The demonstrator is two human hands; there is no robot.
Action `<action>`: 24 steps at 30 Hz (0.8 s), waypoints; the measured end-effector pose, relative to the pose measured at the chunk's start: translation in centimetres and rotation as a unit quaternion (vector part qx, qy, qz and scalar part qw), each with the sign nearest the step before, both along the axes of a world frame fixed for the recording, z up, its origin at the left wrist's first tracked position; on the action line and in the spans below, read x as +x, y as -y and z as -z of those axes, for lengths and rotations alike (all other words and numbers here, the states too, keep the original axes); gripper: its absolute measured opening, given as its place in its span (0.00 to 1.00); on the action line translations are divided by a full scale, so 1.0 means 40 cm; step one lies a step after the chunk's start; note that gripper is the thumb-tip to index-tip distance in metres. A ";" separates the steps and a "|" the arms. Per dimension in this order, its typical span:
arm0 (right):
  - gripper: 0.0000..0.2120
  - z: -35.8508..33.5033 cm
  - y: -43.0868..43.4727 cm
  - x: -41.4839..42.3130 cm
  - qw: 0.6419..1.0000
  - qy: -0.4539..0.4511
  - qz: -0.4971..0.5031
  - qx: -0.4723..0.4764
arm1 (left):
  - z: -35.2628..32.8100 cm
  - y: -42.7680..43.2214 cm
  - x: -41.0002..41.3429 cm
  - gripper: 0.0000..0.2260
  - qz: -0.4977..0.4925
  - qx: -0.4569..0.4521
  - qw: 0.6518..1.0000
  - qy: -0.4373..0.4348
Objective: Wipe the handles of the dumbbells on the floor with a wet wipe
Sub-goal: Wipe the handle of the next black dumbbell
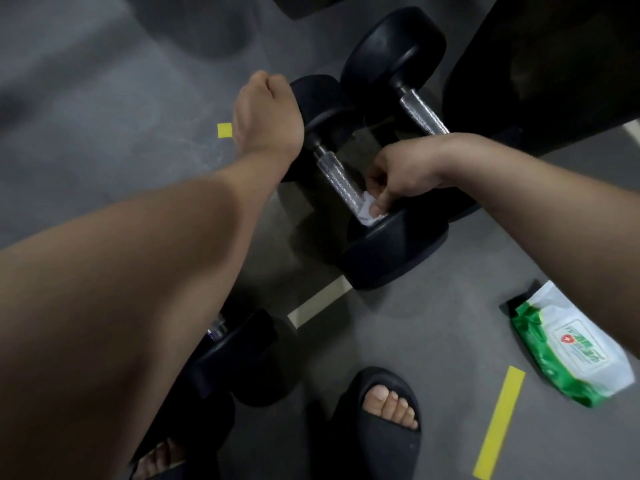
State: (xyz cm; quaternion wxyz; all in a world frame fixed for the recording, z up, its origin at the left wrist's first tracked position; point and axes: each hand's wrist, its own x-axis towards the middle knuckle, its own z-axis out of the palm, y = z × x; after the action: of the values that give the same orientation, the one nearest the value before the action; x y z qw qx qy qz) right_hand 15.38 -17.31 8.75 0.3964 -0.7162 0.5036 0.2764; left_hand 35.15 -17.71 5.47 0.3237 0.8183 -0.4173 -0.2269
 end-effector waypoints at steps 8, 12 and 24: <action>0.16 0.049 -0.028 0.009 0.968 0.149 0.187 -0.077 | -0.003 -0.002 0.000 0.13 0.001 0.003 1.000 -0.010; 0.15 0.021 -0.007 0.001 0.996 0.056 0.074 -0.019 | -0.010 -0.004 -0.004 0.11 -0.007 0.010 1.000 -0.002; 0.14 -0.023 -0.020 0.027 0.997 -0.051 -0.059 -0.010 | -0.008 0.001 -0.001 0.11 -0.010 0.023 1.000 0.004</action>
State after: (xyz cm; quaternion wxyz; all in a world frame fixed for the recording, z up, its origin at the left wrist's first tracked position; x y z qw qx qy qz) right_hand 16.45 -16.50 9.67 0.3460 -0.7337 0.4829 0.3298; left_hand 35.11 -17.73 5.79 0.3051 0.8306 -0.4051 -0.2301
